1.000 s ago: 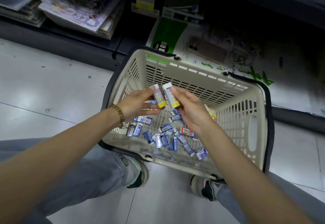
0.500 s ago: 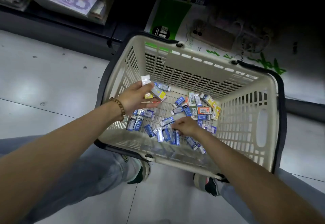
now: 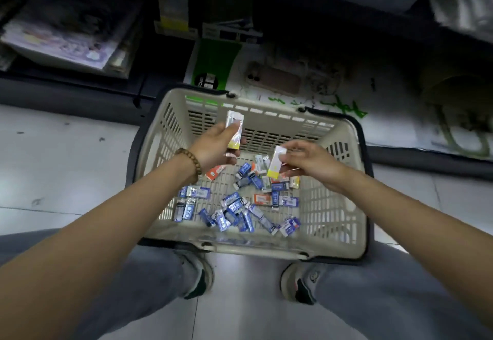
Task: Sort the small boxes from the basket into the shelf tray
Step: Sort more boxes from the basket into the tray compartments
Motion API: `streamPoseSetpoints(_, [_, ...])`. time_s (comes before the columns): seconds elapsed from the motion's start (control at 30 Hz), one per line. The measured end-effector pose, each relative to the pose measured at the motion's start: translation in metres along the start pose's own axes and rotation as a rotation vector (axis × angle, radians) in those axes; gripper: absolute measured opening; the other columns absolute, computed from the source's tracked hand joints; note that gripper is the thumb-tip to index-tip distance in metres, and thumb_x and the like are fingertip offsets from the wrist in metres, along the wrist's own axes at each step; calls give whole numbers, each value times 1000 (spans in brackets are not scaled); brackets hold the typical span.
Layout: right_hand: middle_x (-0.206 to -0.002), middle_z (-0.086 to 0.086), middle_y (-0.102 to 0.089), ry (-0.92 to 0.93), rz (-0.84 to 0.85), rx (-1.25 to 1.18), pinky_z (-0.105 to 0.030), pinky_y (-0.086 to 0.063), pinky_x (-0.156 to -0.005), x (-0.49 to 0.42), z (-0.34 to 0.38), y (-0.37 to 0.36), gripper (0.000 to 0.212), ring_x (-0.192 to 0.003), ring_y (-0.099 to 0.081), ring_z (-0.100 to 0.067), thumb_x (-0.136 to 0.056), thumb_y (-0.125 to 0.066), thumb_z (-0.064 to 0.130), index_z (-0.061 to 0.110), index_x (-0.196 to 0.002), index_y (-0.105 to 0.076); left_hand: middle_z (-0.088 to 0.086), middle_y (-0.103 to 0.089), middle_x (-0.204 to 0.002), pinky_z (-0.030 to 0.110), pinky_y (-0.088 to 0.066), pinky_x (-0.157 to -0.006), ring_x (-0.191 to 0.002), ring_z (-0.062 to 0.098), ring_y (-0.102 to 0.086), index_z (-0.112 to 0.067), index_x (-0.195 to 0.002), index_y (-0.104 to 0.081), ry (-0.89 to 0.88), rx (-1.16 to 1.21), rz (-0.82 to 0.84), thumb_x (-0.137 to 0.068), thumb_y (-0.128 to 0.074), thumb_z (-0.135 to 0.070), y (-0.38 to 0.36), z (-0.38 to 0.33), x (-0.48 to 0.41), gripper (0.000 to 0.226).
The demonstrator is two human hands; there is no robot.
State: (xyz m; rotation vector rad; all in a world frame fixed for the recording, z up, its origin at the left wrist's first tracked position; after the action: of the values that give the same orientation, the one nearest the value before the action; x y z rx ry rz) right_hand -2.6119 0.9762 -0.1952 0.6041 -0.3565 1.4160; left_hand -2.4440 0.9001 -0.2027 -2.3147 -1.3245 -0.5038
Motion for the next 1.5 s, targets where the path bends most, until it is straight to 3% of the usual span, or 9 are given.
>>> streamPoseSetpoints(0.23, [-82, 0, -73, 300, -33, -73, -22, -58, -68, 91, 129, 36, 10, -75, -70, -13, -86, -63, 13, 16, -95, -67, -5, -65, -80, 19, -50, -54, -59, 7, -54, -21, -96, -58, -137, 13, 115, -95, -46, -35, -65, -81, 42, 19])
streamPoseSetpoints(0.4, [-76, -4, -71, 467, -94, -115, -17, -53, -57, 127, 187, 39, 13, -64, -66, -9, -86, -64, 9, 10, -98, -68, 0, -60, -76, 18, -46, -47, -58, 8, -52, -20, -101, -59, -170, 62, 175, -95, -40, -42, -93, -137, 77, 30])
streamPoseSetpoints(0.57, [-78, -3, -70, 565, -100, -165, -16, -54, -61, 148, 225, 46, 11, -64, -67, -10, -84, -66, 9, 9, -95, -66, -9, -61, -86, 26, -46, -70, -71, 2, -55, -19, -115, -57, -371, -320, 278, -87, -51, -45, -108, -188, 106, 39])
streamPoseSetpoints(0.67, [-92, -11, -67, 563, -107, -208, -18, -55, -63, 152, 240, 55, 22, -71, -69, -14, -82, -69, 10, 4, -102, -61, -10, -54, -83, 23, -43, -67, -65, -5, -52, -16, -119, -52, -457, -425, 316, -91, -50, -37, -114, -212, 115, 35])
streamPoseSetpoints(0.87, [-102, -6, -73, 479, 86, -175, -18, -54, -70, 145, 265, 57, 48, -90, -70, -14, -73, -72, 28, 14, -118, -61, 1, -60, -88, 22, -49, -70, -72, 4, -58, -18, -109, -40, -516, -491, 224, -87, -57, -36, -107, -246, 107, 34])
streamPoseSetpoints(1.0, [-104, -6, -72, 513, 91, -157, -17, -53, -72, 134, 284, 69, 42, -94, -69, -14, -75, -71, 26, 11, -113, -62, -7, -60, -93, 17, -49, -68, -70, -5, -59, -20, -111, -48, -566, -449, 215, -86, -61, -37, -107, -268, 93, 34])
streamPoseSetpoints(1.17, [-102, -9, -72, 528, 85, -115, -18, -54, -74, 111, 300, 96, 35, -92, -69, -17, -82, -66, 21, 5, -113, -60, -7, -62, -102, 17, -51, -63, -79, 1, -65, -26, -111, -51, -660, -547, 181, -79, -65, -43, -111, -293, 69, 38])
streamPoseSetpoints(1.33, [-96, -11, -69, 510, -85, -82, -20, -56, -73, 69, 315, 147, 31, -85, -65, -19, -86, -64, 15, 2, -113, -58, -13, -51, -126, 21, -42, -97, -116, 6, -50, -26, -128, -46, -821, -924, -98, -82, -53, -54, -80, -317, 40, 54])
streamPoseSetpoints(1.5, [-95, -3, -67, 478, -195, 79, -18, -57, -71, 29, 321, 178, 9, -84, -65, -12, -85, -67, 18, 19, -92, -61, -5, -39, -146, 25, -31, -106, -133, 11, -35, -26, -141, -36, -808, -1294, -227, -83, -36, -65, -58, -317, 10, 70])
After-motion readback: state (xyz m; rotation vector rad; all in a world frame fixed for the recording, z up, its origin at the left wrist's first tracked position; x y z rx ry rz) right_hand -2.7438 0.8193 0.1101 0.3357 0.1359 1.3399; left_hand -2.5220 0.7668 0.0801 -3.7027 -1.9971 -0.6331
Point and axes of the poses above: each hand's wrist, its own x-axis away from the middle knuckle, its own y-axis out of the back of the hand, z = x × y, the point moved 9 cm from there along -x, towards the middle knuckle
